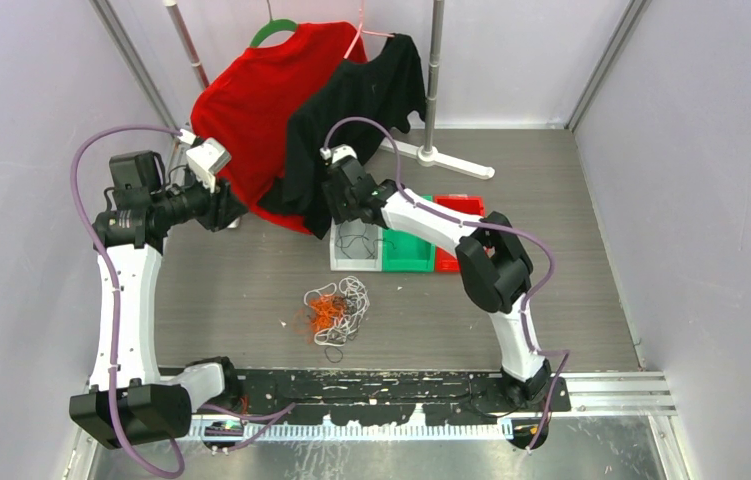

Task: Untangle the cables
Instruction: Adjust the cable in the bin.

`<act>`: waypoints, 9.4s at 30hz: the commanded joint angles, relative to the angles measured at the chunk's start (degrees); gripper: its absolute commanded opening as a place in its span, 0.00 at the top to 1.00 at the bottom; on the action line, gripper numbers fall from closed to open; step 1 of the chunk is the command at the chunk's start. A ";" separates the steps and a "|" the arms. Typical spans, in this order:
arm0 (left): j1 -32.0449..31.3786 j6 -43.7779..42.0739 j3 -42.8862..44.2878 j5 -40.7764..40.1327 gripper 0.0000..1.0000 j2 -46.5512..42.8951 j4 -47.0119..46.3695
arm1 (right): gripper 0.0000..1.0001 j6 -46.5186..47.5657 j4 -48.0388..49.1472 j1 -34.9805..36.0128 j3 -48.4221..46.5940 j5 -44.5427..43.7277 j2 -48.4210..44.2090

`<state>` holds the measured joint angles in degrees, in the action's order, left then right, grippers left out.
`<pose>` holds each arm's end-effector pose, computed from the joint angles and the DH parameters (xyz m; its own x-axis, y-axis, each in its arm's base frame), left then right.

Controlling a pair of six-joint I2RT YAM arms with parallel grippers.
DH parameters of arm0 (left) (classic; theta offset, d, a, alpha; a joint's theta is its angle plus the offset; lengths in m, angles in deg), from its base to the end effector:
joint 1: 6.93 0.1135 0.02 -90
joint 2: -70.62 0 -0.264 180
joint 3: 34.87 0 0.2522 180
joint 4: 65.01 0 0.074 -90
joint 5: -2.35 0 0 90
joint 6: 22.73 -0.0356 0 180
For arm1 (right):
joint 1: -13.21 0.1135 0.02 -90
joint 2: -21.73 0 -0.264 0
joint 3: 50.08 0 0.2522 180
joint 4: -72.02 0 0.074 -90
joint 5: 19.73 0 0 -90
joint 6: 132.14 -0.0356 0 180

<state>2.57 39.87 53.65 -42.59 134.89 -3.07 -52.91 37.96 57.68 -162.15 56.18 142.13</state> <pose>0.2150 0.0104 0.3943 -0.3348 0.2736 -0.9017 0.6645 0.7470 -0.0200 0.3510 0.3324 0.2315 -0.5756 -0.3111 -0.7562 -0.4515 0.8919 -0.0232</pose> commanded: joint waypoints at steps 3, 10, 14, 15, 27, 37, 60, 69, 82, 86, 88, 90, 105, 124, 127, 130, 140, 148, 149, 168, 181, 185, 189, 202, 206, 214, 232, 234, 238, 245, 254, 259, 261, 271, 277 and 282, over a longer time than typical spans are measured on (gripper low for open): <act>0.43 -0.03 1.48 1.55 0.64 -0.76 -2.72 | 0.43 -2.95 1.10 -0.30 1.39 -1.19 -6.54; 0.43 -0.14 0.99 1.53 0.64 -1.25 -2.96 | 0.39 -4.95 -1.08 -0.36 -0.10 -3.48 -2.38; 0.46 -0.26 1.11 1.54 0.64 -1.21 -3.07 | 0.38 -5.48 -1.21 -0.21 -1.06 -6.87 0.26; 0.44 -0.21 1.13 1.57 0.64 -1.17 -3.09 | 0.37 -5.67 -1.09 -0.21 -1.15 -6.91 0.89; 0.45 -0.29 0.40 1.88 0.64 -1.25 -2.63 | 0.41 -8.77 5.68 -0.05 -0.60 -9.70 7.17; 0.44 -0.64 -0.19 1.90 0.64 -1.49 -2.31 | 0.83 -11.78 12.51 -0.05 5.20 -9.99 5.24; -7.60 -2.44 3.42 8.55 0.59 -4.27 0.33 | 0.99 -2.07 24.74 0.68 26.26 -2.89 -29.63; -31.51 -9.75 9.78 -8.28 0.49 1.47 0.93 | 0.99 3.71 21.06 0.97 34.19 6.33 -39.08; -46.10 -16.10 -6.83 -17.10 0.21 2.11 -34.57 | 0.99 1.69 20.17 0.89 37.35 18.12 -49.33; -46.51 -17.94 -7.66 -17.21 0.19 3.44 -39.02 | 0.99 0.24 20.99 0.59 38.94 20.26 -52.59; -46.98 -18.48 -7.82 -17.77 0.19 4.17 -41.59 | 0.99 0.01 20.45 0.54 39.12 20.88 -53.64; -48.35 -18.74 -9.33 -18.73 0.19 3.11 -46.18 | 0.99 -0.71 19.96 0.32 39.10 20.85 -54.64; -50.75 -18.01 -1.14 -21.29 0.44 7.92 -25.22 | 0.99 -4.30 22.43 0.18 42.67 19.66 -59.95; -50.80 5.96 4.16 -22.29 1.00 6.30 -21.91 | 0.18 -9.89 27.52 -4.94 48.12 24.83 -66.61; -50.77 10.56 2.82 -22.00 1.00 4.79 -21.50 | 0.14 -9.37 29.56 -5.44 48.38 30.16 -66.67; -50.78 14.62 2.11 -22.19 1.00 3.76 -20.79 | 0.11 -8.90 31.79 -5.77 49.32 36.34 -67.20; -50.47 27.39 1.73 -22.98 1.00 2.56 -22.74 | 0.15 -10.46 34.68 -6.00 49.81 41.13 -64.98; -47.81 39.32 4.15 -23.06 1.00 3.87 -26.41 | 0.29 -14.34 43.17 -5.88 52.63 35.91 -60.80; -47.22 40.74 4.55 -22.65 1.00 4.06 -26.59 | 0.30 -14.55 44.10 -5.88 53.33 35.48 -60.54; -45.23 52.13 3.98 -17.62 0.82 5.13 -30.92 | 0.76 -14.99 51.94 3.45 52.60 23.80 -54.45; -43.22 52.76 0.54 -18.29 0.97 5.62 -34.22 | 0.68 -18.38 56.71 3.61 52.44 19.41 -49.46; -40.99 50.52 -0.48 -27.00 1.00 7.05 -33.91 | 0.36 -17.81 48.88 3.56 51.48 12.95 -49.65; -40.84 42.05 -1.09 -38.41 1.00 7.92 -35.08 | 0.15 -17.83 41.98 3.11 50.19 8.38 -48.21; -40.87 32.61 -2.91 -46.69 1.00 8.04 -34.70 | 0.00 -19.62 27.08 0.59 47.06 5.87 -46.34; -40.88 33.71 -1.73 -46.61 1.00 10.19 -34.62 | 0.00 -20.06 26.31 -0.33 47.38 9.43 -44.85; -40.74 36.85 -2.00 -42.98 1.00 9.31 -31.17 | 0.00 -22.97 47.22 -2.88 55.07 12.65 -51.16; -31.04 44.12 -7.15 -32.38 1.00 -0.94 -27.16 | 0.00 -36.39 59.28 -12.21 64.44 15.55 -63.59; -31.03 44.98 -7.20 -29.76 1.00 -0.72 -27.66 | 0.00 -34.53 56.09 -12.21 62.85 16.09 -63.23; -31.11 46.69 -5.84 -25.79 1.00 1.09 -27.83 | 0.00 -32.88 52.37 -12.26 60.87 16.60 -62.26; -35.13 46.12 -5.74 -28.30 1.00 3.66 -29.13 | 0.01 -31.58 49.34 -12.21 59.82 16.37 -62.54; -40.80 40.86 -0.57 -36.28 1.00 11.17 -31.11 | 0.07 -31.86 45.16 -12.21 60.15 15.75 -61.54; -41.13 33.03 -0.08 -45.61 1.00 13.89 -32.49 | 0.11 -31.88 43.67 -12.21 60.03 15.23 -60.55; -41.14 31.04 -0.50 -49.01 1.00 13.90 -34.07 | 0.13 -31.80 42.70 -12.21 59.66 15.31 -59.76; -40.87 25.25 -0.08 -49.29 1.00 12.36 -38.64 | 0.19 -32.64 40.32 -12.21 58.42 15.12 -56.17; -40.88 22.47 -1.14 -49.21 1.00 11.56 -38.89 | 0.22 -32.11 36.62 -12.21 57.24 13.38 -55.98; -40.87 20.64 -1.53 -49.19 1.00 9.08 -38.34 | 0.23 -32.11 35.55 -12.20 56.94 12.75 -55.42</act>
<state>-38.35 63.26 51.12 -91.09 148.38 -37.75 -85.58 73.24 45.55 -102.48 70.69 86.39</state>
